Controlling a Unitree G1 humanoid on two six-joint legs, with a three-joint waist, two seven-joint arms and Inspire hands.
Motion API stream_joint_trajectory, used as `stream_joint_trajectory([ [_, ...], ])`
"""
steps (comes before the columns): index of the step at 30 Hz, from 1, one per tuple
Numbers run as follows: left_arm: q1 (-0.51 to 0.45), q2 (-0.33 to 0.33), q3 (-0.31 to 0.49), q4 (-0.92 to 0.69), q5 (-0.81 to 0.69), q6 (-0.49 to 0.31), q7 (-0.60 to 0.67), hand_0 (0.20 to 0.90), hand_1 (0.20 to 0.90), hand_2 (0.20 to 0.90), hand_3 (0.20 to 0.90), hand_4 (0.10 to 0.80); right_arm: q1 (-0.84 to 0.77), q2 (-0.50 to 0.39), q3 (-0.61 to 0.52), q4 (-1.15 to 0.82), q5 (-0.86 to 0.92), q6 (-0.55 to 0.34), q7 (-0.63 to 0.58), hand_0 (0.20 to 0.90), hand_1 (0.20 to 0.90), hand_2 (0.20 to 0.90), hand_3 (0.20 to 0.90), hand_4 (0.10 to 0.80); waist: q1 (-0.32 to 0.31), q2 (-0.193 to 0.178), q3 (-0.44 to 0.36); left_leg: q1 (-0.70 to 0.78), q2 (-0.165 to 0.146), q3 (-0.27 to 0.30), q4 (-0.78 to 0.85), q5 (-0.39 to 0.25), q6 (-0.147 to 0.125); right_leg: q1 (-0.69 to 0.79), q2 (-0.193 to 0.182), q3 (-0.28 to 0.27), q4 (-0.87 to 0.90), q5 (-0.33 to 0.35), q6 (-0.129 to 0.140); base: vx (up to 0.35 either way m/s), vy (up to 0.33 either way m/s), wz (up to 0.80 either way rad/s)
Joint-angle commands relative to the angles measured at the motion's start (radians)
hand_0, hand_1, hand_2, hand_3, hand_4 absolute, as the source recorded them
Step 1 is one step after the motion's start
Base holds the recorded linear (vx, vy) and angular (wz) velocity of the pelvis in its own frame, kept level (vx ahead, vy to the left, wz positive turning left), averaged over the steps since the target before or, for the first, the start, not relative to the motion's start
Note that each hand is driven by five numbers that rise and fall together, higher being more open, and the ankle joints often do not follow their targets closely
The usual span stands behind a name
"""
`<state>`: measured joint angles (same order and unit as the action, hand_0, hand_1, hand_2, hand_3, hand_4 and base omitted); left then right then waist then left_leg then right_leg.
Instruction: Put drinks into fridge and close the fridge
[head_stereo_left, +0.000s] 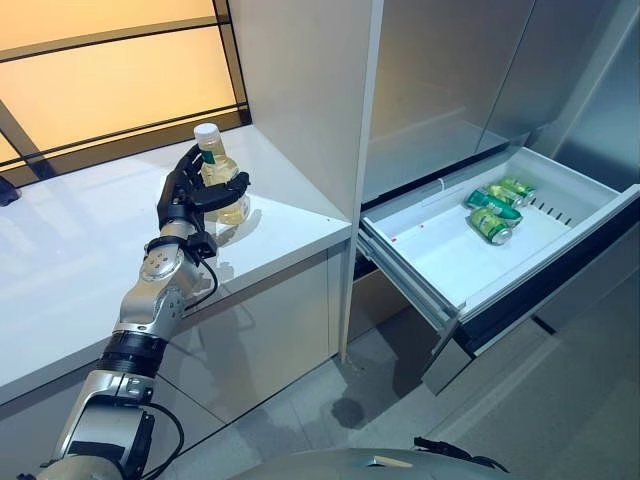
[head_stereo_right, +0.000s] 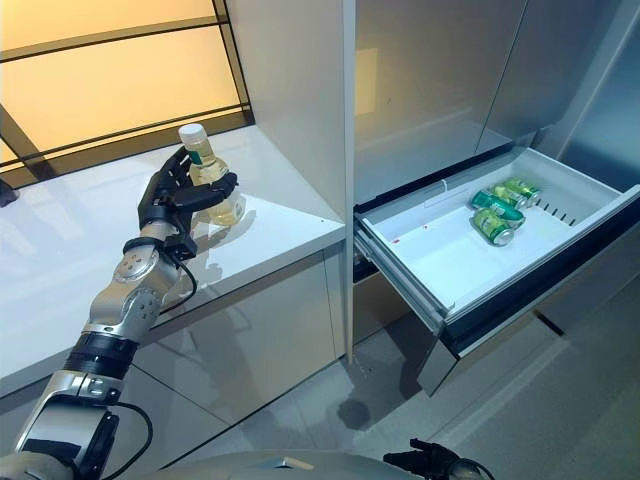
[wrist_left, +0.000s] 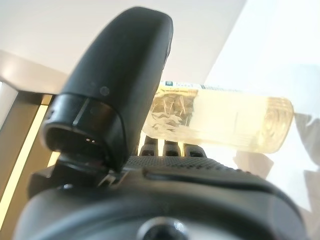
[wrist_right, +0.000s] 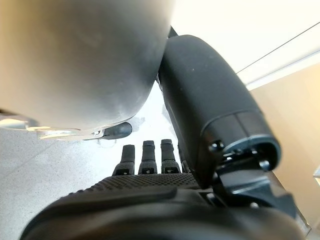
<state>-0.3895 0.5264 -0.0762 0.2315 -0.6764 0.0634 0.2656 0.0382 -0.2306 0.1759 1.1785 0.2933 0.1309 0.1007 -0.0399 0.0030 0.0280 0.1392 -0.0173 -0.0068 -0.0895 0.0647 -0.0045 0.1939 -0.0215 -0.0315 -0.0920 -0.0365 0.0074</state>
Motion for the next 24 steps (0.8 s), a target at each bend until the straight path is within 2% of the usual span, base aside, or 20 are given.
stream_joint_trajectory([
  [1,-0.247,0.060,0.005,0.027,0.013,-0.081,-0.011,0.900,0.900,0.900,0.900,0.800,-0.012,-0.034,0.065,0.035,-0.012,0.001,0.022,0.900,0.900,0.900,0.900,0.800,-0.016,0.009,-0.029,0.013,-0.034,-0.054,0.003,-0.119,0.010,-0.058,0.016,-0.015,0.024,0.010,0.059,0.000,0.000,0.00],
  [3,-0.251,0.058,0.000,0.036,0.021,-0.086,-0.010,0.761,0.761,0.761,0.738,0.638,-0.012,-0.034,0.065,0.036,-0.013,0.002,0.021,0.900,0.900,0.900,0.900,0.800,-0.017,0.009,-0.030,0.013,-0.034,-0.054,0.004,-0.119,0.010,-0.058,0.015,-0.015,0.024,0.010,0.059,0.000,0.000,0.00],
  [4,-0.254,0.057,-0.001,0.040,0.024,-0.088,-0.010,0.338,0.338,0.338,0.244,0.144,-0.013,-0.034,0.064,0.038,-0.014,0.002,0.022,0.900,0.900,0.900,0.900,0.800,-0.017,0.009,-0.031,0.013,-0.034,-0.053,0.004,-0.119,0.010,-0.058,0.016,-0.014,0.024,0.010,0.058,0.000,0.000,0.00],
  [5,-0.254,0.057,-0.003,0.048,0.024,-0.095,-0.015,0.300,0.300,0.300,0.200,0.100,-0.014,-0.034,0.065,0.039,-0.013,0.002,0.022,0.900,0.900,0.900,0.900,0.800,-0.017,0.009,-0.031,0.012,-0.035,-0.054,0.003,-0.118,0.010,-0.058,0.016,-0.013,0.024,0.010,0.059,0.000,0.000,0.00],
  [24,-0.259,0.055,0.004,0.061,0.041,-0.154,-0.009,0.300,0.300,0.300,0.200,0.100,-0.014,-0.036,0.069,0.048,-0.032,-0.003,0.027,0.900,0.900,0.900,0.900,0.800,-0.018,0.009,-0.033,0.010,-0.034,-0.053,0.003,-0.117,0.007,-0.061,0.016,-0.011,0.023,0.012,0.060,-0.002,0.000,-0.01],
])
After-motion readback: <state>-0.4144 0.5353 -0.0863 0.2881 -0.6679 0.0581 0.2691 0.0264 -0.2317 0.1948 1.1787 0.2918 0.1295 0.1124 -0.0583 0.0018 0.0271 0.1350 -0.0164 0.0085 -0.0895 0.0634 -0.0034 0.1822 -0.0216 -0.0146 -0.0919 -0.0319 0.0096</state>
